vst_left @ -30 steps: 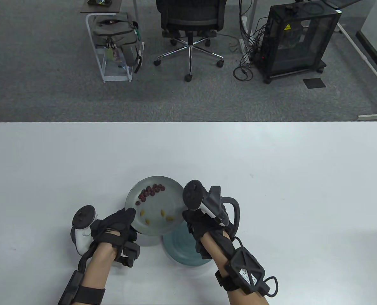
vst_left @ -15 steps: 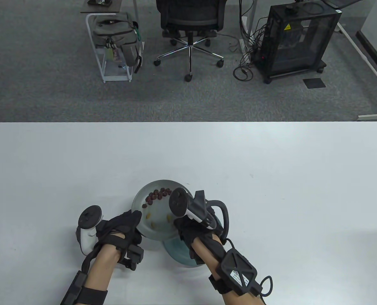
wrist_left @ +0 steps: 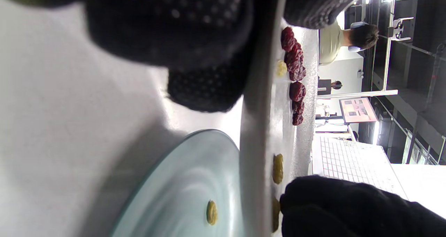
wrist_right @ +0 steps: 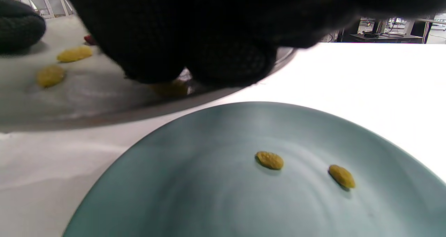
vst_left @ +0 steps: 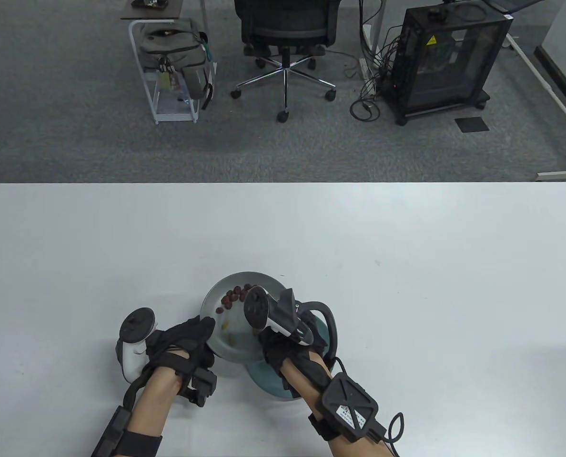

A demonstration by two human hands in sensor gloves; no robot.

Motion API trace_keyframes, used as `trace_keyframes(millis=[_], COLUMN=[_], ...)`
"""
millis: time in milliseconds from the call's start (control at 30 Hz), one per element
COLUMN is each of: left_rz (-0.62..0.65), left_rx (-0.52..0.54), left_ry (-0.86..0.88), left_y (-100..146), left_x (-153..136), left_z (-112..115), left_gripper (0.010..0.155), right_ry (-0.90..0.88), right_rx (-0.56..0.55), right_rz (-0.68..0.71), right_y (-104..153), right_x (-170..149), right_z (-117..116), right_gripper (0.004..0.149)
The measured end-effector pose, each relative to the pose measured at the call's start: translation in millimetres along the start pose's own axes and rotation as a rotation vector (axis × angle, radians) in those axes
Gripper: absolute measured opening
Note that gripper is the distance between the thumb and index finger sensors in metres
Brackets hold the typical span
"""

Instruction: Pick raisins with hand pinch into plate

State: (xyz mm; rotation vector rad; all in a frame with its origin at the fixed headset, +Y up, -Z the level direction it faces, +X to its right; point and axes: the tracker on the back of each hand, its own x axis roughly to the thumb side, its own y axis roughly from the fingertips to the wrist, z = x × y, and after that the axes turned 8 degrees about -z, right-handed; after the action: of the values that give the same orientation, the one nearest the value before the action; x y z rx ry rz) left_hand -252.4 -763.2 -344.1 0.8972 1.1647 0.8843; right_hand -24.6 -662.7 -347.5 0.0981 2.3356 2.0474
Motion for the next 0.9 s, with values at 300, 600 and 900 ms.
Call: trace_keyframes(millis=[300, 600, 900], left_rz=[-0.009, -0.011, -0.010], left_rx=[-0.003, -0.012, -0.011], left_ry=[0.004, 0.010, 0.006], left_y=[0.4, 0.5, 0.9], left_x=[-0.5, -0.4, 0.0], left_z=[-0.4, -0.2, -0.5], left_gripper=[0.053, 0.053, 0.053], right_ry=[0.020, -0.004, 0.036], right_rx=[0.002, 0.022, 0.026], right_rz=[0.005, 0.012, 0.009], right_y=[0.9, 1.0, 1.4], right_x=[4.5, 3.2, 7.5], right_z=[-3.0, -2.5, -7.0], right_gripper=[0.048, 0.048, 0.049])
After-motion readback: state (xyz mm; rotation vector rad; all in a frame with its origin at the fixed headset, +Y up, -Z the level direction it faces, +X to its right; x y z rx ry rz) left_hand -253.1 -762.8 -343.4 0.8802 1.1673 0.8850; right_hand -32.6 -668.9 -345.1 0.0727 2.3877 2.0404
